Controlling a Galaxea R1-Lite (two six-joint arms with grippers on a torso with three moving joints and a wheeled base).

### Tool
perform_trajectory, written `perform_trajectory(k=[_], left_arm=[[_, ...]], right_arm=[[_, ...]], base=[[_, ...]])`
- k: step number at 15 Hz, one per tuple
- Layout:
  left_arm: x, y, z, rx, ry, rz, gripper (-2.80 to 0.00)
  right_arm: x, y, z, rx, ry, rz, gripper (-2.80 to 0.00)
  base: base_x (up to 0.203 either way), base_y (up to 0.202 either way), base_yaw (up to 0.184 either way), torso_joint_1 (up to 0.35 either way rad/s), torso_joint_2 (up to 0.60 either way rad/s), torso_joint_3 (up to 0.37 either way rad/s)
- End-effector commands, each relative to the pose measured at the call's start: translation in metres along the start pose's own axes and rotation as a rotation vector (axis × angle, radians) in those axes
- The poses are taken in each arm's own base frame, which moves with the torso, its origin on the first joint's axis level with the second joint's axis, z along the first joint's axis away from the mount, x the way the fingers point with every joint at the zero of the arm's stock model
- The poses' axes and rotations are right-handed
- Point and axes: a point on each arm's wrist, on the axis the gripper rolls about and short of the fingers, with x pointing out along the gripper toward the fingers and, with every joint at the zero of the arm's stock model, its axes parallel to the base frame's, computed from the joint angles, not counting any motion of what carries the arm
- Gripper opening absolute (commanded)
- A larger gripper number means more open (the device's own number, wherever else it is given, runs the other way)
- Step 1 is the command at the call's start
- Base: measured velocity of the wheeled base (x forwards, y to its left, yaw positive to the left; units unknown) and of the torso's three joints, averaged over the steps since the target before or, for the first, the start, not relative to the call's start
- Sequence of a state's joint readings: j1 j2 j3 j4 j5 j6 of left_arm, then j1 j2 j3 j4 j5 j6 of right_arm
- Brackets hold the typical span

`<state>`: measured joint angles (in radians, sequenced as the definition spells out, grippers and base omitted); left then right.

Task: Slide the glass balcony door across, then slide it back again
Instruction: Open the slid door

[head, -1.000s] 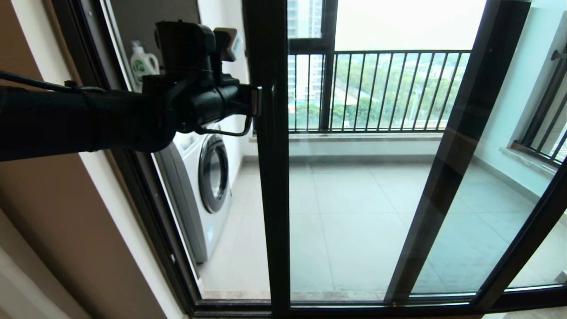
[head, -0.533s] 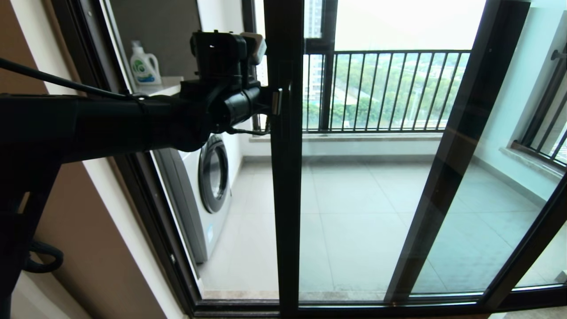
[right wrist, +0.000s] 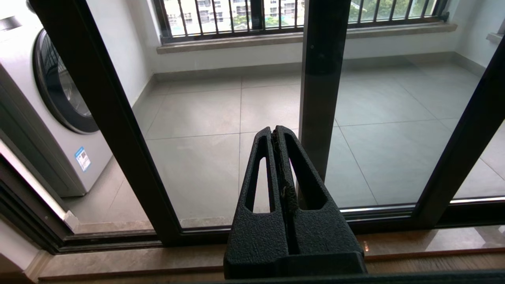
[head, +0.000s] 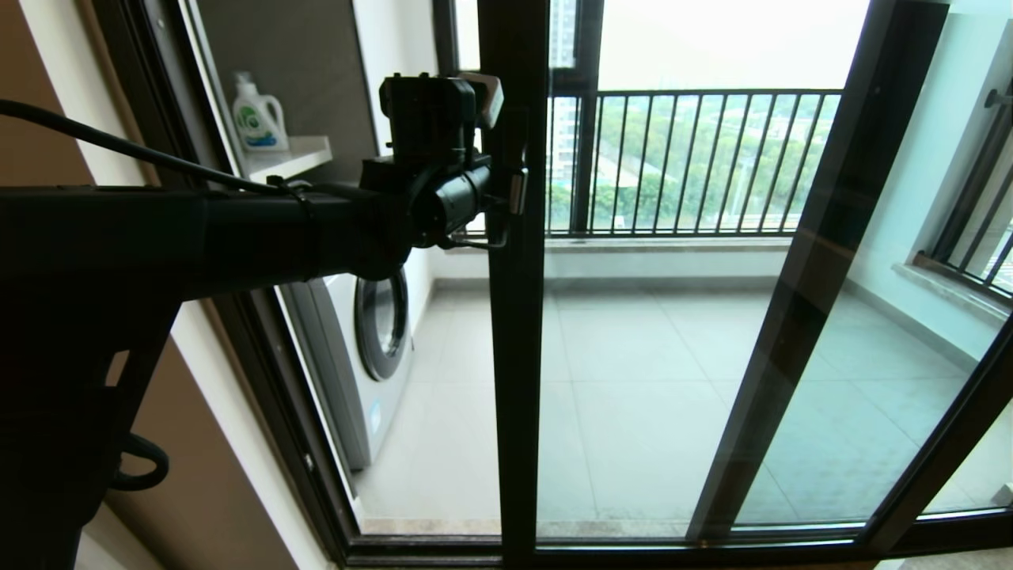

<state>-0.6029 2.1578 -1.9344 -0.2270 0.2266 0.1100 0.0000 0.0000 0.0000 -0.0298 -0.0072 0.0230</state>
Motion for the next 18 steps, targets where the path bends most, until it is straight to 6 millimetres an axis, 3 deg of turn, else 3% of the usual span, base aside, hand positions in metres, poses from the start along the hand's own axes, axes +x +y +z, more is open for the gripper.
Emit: perform_trajectory(k=[1,9,15,18], left_arm=[[0.002,-0.013,-0.002,-0.001,-0.008,-0.027,-2.80],[0.000,-0.039,-0.004,0.002,-0.007,-0.082,-2.80],[-0.006,-0.039,0.001,0.002,-0.008,-0.056,-2.80],[-0.025,-0.025,0.017,-0.007,0.002,-0.002,-2.80]], right_arm=[[0.001,0.000,-0.003,0.001,0.011,0.001,-2.80],[0.001,0.000,-0.003,0.001,0.011,0.001,-2.80],[0.001,0.000,-0.003,0.000,0.011,-0.001,-2.80],[0.001,0.000,-0.003,0.000,0.011,-0.001,-2.80]], base=[[0.000,0.000,0.000,0.000,0.00,0.000],[0.000,0.000,0.000,0.000,0.00,0.000],[0.000,0.000,0.000,0.000,0.00,0.000],[0.000,0.000,0.000,0.000,0.00,0.000]])
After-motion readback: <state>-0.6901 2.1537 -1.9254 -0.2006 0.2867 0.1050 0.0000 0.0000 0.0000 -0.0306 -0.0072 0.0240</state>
